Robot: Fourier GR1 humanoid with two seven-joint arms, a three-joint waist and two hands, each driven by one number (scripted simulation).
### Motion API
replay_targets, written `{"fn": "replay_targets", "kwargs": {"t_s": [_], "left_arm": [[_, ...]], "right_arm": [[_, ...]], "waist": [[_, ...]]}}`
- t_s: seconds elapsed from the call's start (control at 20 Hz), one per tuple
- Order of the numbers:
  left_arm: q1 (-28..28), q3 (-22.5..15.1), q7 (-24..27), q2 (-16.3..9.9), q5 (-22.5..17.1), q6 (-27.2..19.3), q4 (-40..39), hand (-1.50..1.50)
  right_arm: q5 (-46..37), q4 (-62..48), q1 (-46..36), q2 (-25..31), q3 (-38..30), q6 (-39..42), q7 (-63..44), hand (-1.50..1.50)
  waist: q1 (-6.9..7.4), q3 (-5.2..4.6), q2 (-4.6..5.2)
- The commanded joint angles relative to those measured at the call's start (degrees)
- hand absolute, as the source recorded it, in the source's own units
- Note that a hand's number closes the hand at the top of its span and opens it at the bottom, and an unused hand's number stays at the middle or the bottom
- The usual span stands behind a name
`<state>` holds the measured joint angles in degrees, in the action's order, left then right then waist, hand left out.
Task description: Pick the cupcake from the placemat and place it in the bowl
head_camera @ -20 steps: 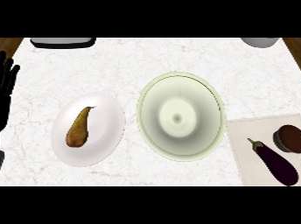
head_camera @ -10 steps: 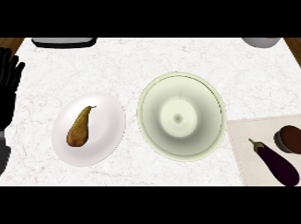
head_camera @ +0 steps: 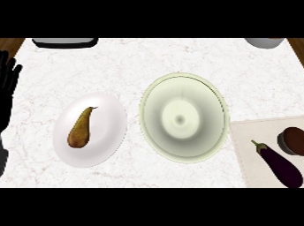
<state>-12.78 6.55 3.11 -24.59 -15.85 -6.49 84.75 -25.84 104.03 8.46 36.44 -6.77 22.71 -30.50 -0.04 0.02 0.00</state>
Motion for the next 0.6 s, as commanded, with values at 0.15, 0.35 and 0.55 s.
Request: {"fn": "replay_targets", "kwargs": {"t_s": [0.15, 0.35, 0.55], "left_arm": [[-0.8, 0.5, -2.9, 2.0, 2.4, 0.1, 2.2, 0.0], [-2.4, 2.8, -1.4, 2.0, 3.1, 1.2, -1.5, 0.0], [-0.2, 3.4, 0.6, 3.4, 4.2, 2.4, -0.7, 0.0]], "right_arm": [[-5.7, -9.5, -1.3, -2.8, -2.7, -2.2, 8.9, -1.5], [-7.6, -10.5, -3.0, -5.4, -2.1, -3.1, 11.5, -1.5], [-9.9, -15.2, -4.8, -6.4, -2.7, -3.7, 15.9, -1.5]], "waist": [[-0.1, 0.0, -0.02], [-0.16, -0.01, -0.02], [-0.02, -0.01, 0.0]]}}
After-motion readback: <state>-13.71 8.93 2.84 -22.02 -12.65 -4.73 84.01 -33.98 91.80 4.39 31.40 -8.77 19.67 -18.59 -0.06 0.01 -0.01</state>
